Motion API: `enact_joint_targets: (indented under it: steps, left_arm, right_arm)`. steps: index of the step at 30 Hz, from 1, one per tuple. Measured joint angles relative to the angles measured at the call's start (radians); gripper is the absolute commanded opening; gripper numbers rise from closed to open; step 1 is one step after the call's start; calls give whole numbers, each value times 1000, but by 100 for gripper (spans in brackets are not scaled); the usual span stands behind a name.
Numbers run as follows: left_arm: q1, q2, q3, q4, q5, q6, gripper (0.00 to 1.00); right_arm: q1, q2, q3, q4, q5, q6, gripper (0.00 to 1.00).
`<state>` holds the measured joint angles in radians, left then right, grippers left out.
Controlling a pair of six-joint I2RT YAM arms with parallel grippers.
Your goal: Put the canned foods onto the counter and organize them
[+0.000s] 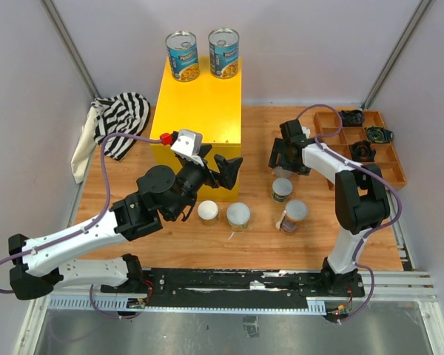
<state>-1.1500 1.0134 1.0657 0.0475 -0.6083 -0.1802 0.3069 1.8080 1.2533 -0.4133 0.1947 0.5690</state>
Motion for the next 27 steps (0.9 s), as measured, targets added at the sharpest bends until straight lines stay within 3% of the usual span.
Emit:
enact_joint_targets:
  steps: [4, 9, 11, 20, 27]
  left_arm:
    - [0, 0, 0, 3, 0, 0, 99]
    - [0, -1, 0, 3, 0, 0, 99]
    - [0, -3, 0, 3, 0, 0, 99]
    - [-3, -11, 0, 3, 0, 0, 99]
    - [-12, -21, 0, 9, 0, 0, 99]
  right_arm:
    - [0, 22, 2, 7, -5, 0, 93]
    - [0, 50, 11, 21, -16, -6, 62]
    - [0, 50, 11, 24, -20, -8, 55]
    - [-5, 28, 10, 5, -42, -30, 52]
    - [-5, -55, 45, -133, -72, -87, 52]
